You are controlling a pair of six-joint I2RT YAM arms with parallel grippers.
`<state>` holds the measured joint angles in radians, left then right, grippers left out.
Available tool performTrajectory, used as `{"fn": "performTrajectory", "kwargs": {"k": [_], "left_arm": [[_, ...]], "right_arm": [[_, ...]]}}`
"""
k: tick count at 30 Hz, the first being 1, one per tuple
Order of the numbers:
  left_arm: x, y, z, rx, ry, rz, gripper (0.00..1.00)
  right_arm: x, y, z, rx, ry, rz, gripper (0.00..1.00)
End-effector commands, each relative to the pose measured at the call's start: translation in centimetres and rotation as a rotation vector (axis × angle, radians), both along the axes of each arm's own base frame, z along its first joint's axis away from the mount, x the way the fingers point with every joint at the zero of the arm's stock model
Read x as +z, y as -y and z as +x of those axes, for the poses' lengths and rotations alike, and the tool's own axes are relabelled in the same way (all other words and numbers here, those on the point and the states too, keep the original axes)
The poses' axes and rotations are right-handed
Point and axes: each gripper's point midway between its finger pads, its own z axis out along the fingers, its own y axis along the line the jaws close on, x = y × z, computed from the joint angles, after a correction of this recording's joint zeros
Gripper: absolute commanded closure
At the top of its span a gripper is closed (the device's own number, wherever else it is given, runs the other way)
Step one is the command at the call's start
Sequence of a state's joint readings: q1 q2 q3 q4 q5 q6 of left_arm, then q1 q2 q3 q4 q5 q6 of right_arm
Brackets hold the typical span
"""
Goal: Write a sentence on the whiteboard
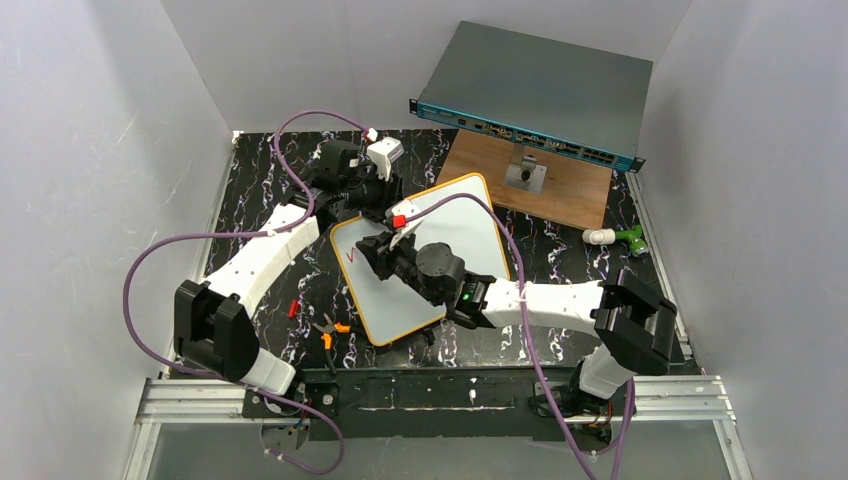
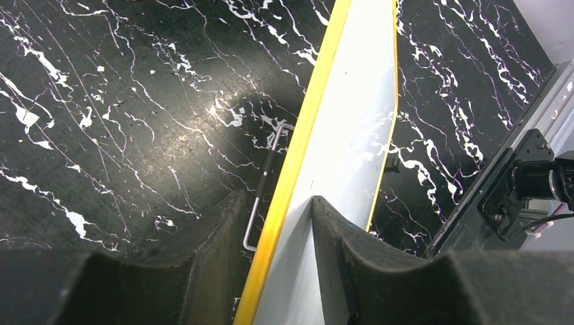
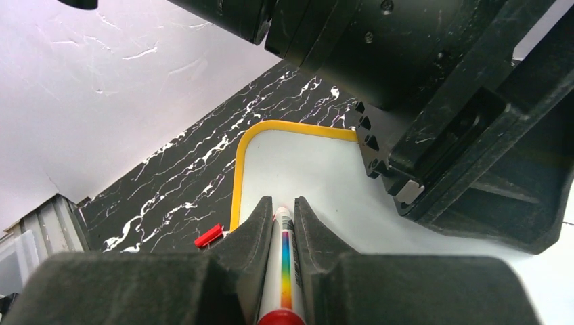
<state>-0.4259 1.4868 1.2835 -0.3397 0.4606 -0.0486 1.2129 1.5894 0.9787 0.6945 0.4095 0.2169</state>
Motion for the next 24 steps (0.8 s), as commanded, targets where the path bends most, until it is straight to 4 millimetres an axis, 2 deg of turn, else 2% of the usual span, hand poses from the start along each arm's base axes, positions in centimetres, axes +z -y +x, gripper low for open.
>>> {"fn": "performTrajectory", "kwargs": {"k": [1,14,24], "left_arm": [[3.1,-0.5,-0.1,0.013,0.112,-0.014,1.0],[3.4,-0.3,0.1,0.012,0.119,-0.016,1.0],[3.4,-0.4,-0.1,0.011,0.119,-0.013,1.0]], "right_arm": [[1.0,0.5,1.5,-0.062,0.023,-0.007,0.99],[-2.6,1.9,0.5,-0.056,-0.028,-0.084,0.99],[-3.2,2.0,0.2,-0.056,-0.034,-0.1,0.99]]}}
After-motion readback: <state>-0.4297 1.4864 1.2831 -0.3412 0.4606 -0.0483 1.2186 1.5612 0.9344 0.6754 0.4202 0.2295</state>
